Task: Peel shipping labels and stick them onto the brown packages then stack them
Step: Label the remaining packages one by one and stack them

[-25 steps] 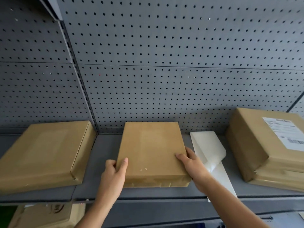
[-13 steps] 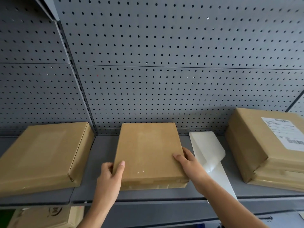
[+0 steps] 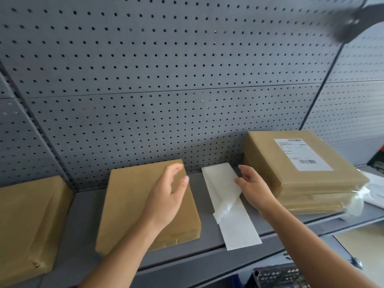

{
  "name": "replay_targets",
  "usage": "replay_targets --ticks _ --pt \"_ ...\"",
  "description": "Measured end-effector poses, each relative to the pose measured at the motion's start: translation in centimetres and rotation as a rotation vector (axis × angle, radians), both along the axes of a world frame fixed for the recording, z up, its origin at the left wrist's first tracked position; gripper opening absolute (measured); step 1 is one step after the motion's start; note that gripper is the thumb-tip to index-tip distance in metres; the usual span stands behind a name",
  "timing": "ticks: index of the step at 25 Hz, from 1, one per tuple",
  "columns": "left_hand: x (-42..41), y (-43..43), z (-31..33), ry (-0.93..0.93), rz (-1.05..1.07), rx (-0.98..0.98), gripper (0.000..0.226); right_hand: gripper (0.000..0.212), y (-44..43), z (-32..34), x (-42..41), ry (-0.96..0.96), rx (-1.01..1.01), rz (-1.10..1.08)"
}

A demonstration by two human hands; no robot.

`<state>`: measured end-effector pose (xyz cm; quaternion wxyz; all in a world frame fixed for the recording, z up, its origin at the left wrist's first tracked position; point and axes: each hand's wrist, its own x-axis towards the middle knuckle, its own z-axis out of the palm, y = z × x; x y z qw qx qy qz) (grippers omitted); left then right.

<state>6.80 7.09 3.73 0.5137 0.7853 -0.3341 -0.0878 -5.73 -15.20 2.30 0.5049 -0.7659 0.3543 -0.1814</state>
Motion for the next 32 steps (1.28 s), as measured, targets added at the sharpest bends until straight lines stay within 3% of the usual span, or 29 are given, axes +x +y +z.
replay_targets --ticks 4,8,13,15,20,26,32 --pt "-1.6 -6.0 -0.3 0.128 -0.225 -0.008 0.023 0.056 -1.6 -1.2 -0.5 0.094 0.020 -0.023" --pt "-1.3 -8.9 -1.9 0.113 -0.216 0.030 0.014 0.063 -2.5 -2.9 1.0 0.216 0.015 0.004" --pt "-0.3 -9.7 -3.7 0.220 -0.152 0.028 0.019 0.069 -3.6 -4.7 4.1 0.244 0.027 -0.057" --pt "-0.3 -9.9 -4.1 0.247 -0.139 0.023 0.010 0.063 -3.9 -5.3 4.7 0.213 0.053 -0.119" --pt "0.0 -10.1 -4.4 0.304 -0.102 -0.033 0.014 0.030 -3.9 -3.0 4.0 -0.048 0.264 -0.166" --pt "-0.2 -10.1 -3.7 0.421 -0.058 -0.161 0.031 0.032 -2.8 2.2 0.0 -0.435 0.515 0.016" --pt "-0.3 -10.5 -2.9 0.573 -0.108 -0.157 0.043 0.026 -0.4 2.2 -2.9 -0.479 0.601 0.095"
